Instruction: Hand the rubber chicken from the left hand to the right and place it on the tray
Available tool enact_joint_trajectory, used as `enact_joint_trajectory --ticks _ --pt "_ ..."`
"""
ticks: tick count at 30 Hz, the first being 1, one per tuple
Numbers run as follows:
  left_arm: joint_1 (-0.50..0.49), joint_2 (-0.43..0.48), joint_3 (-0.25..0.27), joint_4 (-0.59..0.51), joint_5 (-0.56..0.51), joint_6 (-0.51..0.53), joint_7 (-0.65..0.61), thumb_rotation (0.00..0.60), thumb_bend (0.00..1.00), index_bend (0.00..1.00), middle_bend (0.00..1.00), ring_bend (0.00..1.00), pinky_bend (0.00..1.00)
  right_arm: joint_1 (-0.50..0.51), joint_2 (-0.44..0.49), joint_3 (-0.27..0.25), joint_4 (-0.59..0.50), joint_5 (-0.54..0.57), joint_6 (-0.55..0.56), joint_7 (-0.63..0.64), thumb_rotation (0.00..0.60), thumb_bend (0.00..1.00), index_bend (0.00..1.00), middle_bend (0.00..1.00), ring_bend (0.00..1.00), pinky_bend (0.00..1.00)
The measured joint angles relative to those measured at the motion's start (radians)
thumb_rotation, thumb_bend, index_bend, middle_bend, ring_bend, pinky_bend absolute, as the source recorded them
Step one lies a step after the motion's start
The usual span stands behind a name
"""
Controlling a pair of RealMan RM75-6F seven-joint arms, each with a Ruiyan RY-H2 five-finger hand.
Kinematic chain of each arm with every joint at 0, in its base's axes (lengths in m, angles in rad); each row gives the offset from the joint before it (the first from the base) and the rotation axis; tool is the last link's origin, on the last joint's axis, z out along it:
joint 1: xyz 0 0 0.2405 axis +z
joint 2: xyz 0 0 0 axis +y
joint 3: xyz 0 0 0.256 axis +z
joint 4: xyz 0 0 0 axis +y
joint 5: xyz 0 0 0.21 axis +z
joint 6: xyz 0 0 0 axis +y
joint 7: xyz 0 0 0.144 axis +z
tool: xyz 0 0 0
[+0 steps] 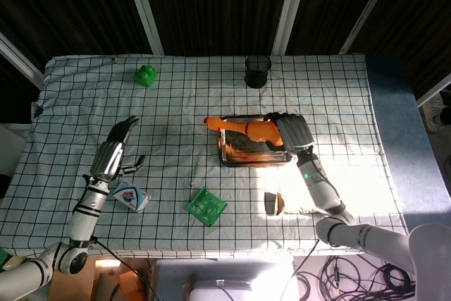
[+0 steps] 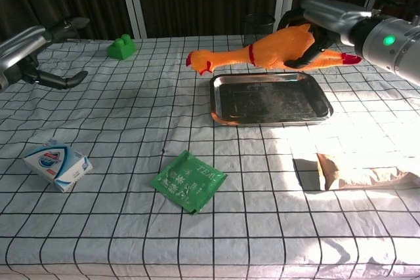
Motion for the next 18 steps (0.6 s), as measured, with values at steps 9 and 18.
enact_joint_trajectory --ticks 9,18 --pt "0.015 0.004 0.027 0.035 -0.01 -0.044 -0.013 0.6 0.38 0.0 0.0 0.0 0.01 -0.008 -0.152 -0.034 0.299 -0.09 -0.058 0.183 0.6 0.28 0.03 0.13 0.06 0.19" --pt "0.033 0.038 0.059 0.013 0.006 -0.058 0.0 0.6 0.38 0.0 0.0 0.0 0.0 -0.016 -0.13 -0.044 0.296 -0.117 -0.14 0.221 0.6 0.15 0.0 0.0 0.0 0.0"
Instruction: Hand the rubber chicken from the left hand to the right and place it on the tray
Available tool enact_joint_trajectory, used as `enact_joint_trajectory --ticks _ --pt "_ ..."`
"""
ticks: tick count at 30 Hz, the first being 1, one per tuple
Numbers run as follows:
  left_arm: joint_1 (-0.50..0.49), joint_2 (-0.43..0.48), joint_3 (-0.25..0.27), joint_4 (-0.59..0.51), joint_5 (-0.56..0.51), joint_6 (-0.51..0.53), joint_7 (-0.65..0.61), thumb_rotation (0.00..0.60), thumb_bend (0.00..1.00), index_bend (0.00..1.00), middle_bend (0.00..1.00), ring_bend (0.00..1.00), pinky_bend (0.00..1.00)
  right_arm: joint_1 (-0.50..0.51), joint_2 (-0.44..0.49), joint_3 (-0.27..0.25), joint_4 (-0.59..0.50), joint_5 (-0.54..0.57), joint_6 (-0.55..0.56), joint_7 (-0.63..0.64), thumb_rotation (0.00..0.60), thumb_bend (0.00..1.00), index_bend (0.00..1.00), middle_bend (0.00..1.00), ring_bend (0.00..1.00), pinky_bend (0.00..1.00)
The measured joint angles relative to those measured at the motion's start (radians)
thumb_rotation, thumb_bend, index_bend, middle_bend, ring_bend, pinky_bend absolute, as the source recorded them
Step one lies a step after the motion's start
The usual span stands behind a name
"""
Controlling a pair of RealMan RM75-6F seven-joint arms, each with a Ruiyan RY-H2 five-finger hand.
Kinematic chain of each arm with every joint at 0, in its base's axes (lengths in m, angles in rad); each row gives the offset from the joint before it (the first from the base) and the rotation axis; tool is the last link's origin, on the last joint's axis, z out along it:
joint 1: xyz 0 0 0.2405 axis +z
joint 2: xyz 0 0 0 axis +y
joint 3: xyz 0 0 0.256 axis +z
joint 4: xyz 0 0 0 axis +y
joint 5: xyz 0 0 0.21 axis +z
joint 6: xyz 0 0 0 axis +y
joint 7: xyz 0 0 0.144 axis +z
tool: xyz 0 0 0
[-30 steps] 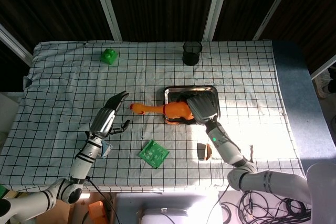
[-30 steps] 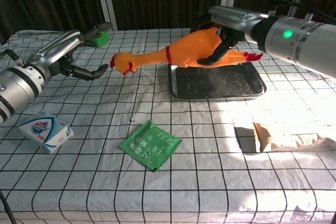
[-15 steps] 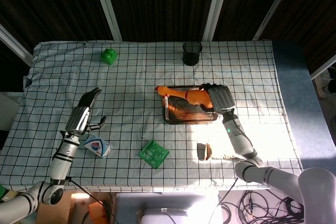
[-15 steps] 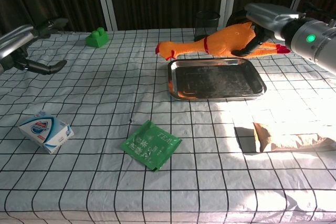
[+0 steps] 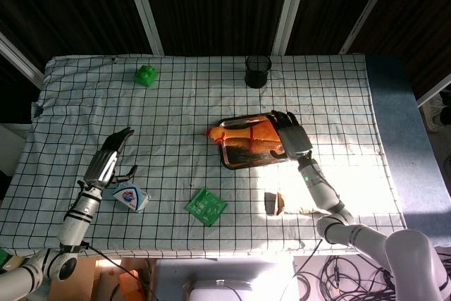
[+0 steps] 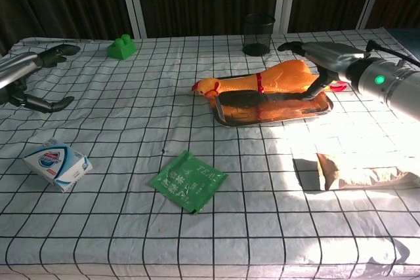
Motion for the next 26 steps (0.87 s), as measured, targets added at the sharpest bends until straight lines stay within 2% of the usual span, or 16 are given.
enact_joint_trajectory --ticks 4,7,12,17,21,23,26 --pt "0.021 0.041 0.02 -0.047 0.015 0.018 0.033 0.6 0.38 0.0 0.0 0.0 0.0 -0.021 0.061 -0.002 -0.08 -0.01 -0.029 0.027 0.6 0.15 0.0 0.0 0.0 0.0" --pt "0.048 0.097 0.042 -0.103 0.023 0.036 0.077 0.6 0.39 0.0 0.0 0.0 0.0 -0.055 0.126 -0.011 -0.169 -0.041 0.012 0.047 0.6 0.15 0.0 0.0 0.0 0.0" --pt "0.114 0.217 0.082 -0.232 0.005 0.065 0.219 0.6 0.4 0.0 0.0 0.0 0.0 -0.161 0.301 -0.066 -0.389 -0.109 0.159 0.02 0.6 0.15 0.0 0.0 0.0 0.0" --pt "0.214 0.323 0.121 -0.393 -0.046 0.132 0.4 0.6 0.4 0.0 0.0 0.0 0.0 -0.326 0.526 -0.147 -0.644 -0.123 0.334 -0.161 0.6 0.15 0.0 0.0 0.0 0.0" --pt "0.283 0.348 0.139 -0.445 -0.054 0.228 0.467 0.6 0.4 0.0 0.0 0.0 0.0 -0.482 0.58 -0.187 -0.715 -0.127 0.535 -0.247 0.6 0.15 0.0 0.0 0.0 0.0" --pt "0.303 0.355 0.146 -0.456 -0.048 0.26 0.489 0.6 0.4 0.0 0.0 0.0 0.0 -0.566 0.588 -0.199 -0.722 -0.133 0.634 -0.233 0.6 0.15 0.0 0.0 0.0 0.0" --pt "0.334 0.369 0.157 -0.473 -0.028 0.298 0.499 0.6 0.4 0.0 0.0 0.0 0.0 -0.633 0.599 -0.212 -0.726 -0.165 0.719 -0.189 0.6 0.15 0.0 0.0 0.0 0.0"
